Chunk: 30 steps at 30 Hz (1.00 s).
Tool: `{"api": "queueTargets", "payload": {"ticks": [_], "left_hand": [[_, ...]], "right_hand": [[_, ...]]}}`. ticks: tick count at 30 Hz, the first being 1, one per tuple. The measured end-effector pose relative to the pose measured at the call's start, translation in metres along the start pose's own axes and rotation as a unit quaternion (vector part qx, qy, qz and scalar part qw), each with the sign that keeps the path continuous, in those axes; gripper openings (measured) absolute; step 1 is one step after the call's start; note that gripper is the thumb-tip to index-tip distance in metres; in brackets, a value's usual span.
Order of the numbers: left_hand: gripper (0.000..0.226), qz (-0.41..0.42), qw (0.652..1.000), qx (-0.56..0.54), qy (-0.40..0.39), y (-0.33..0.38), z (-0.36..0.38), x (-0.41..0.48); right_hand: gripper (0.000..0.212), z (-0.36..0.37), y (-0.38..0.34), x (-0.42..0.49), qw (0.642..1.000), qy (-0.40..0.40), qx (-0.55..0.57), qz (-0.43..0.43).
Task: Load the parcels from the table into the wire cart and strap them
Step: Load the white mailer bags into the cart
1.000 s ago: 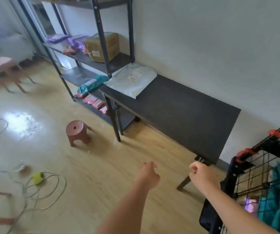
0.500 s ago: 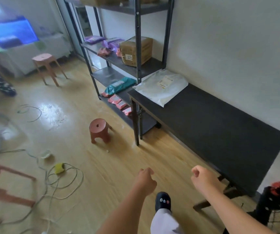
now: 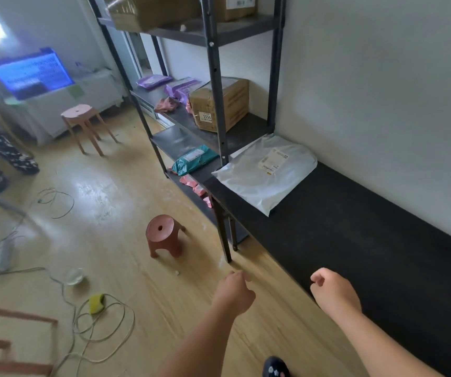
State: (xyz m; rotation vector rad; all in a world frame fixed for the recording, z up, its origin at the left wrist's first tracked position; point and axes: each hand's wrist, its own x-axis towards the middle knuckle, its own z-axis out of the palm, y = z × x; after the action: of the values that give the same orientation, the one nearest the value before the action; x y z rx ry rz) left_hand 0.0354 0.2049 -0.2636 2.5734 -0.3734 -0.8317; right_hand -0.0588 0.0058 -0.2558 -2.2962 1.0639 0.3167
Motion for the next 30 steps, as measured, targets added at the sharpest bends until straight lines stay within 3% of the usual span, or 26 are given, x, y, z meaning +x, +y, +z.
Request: {"api": "queueTargets", "payload": {"ticks": [16, 30], "left_hand": [[0.044, -0.011, 0.999, 0.001, 0.044, 0.042, -0.057, 0.107], [0.050, 0.039, 0.998, -0.010, 0.054, 0.059, -0.139, 0.243]], "right_hand": [[0.020, -0.035, -0.048, 0.117, 0.999, -0.034, 0.011, -0.005], [0.046, -0.041, -0.122, 0.202, 0.992, -0.020, 0.097, 0.079]]}}
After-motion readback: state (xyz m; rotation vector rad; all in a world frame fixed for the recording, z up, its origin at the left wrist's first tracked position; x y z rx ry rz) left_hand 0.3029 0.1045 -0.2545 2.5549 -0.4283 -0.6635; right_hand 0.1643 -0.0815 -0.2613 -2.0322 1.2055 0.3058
